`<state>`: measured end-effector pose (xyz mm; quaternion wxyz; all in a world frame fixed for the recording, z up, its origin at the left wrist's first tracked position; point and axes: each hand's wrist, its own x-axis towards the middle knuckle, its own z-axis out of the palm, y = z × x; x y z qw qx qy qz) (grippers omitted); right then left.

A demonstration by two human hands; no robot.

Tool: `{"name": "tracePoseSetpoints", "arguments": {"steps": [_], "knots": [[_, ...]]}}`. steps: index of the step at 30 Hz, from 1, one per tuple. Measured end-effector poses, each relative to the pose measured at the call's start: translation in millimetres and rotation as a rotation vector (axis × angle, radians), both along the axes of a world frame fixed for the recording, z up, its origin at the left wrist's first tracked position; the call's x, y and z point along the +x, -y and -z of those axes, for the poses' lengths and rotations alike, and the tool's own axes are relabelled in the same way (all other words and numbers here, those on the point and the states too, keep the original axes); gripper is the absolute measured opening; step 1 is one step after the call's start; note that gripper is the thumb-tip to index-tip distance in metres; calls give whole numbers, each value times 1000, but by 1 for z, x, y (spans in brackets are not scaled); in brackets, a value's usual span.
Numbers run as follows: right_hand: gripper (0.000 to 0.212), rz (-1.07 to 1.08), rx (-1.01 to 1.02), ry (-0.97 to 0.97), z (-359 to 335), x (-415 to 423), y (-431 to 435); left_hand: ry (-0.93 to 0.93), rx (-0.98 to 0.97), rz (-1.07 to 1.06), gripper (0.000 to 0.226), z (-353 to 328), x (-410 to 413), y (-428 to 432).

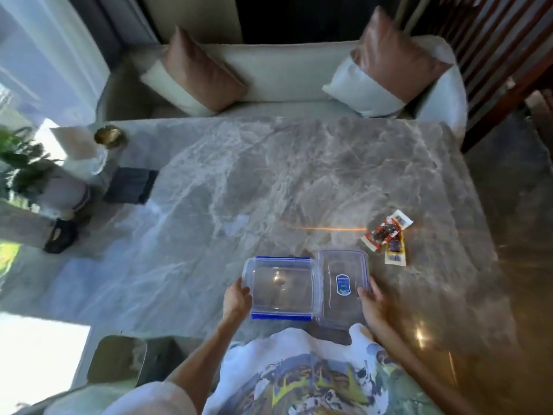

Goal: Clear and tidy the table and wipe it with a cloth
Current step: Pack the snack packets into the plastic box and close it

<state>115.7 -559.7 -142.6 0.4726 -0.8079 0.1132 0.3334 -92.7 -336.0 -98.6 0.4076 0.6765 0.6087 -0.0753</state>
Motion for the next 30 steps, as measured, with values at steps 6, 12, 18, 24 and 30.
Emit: {"name": "tracePoseSetpoints", "arguments": {"steps": [6,12,18,24,30], "knots": [[59,-428,-399,176,1,12,-27,112,0,-90,68,-15,-3,-1],[77,-559,-447,178,-1,-9,-15,135,-42,-50,44,-12,-5,-3],[73,-407,-367,148,-21,-8,-6,12,-59,49,66,-20,-9,-21],[45,10,-169,212,-44,30,26,115,242,290,53,-35,55,-30],[42,119,-43,176,-50,107,45,200,168,457,38,-55,174,12]]}}
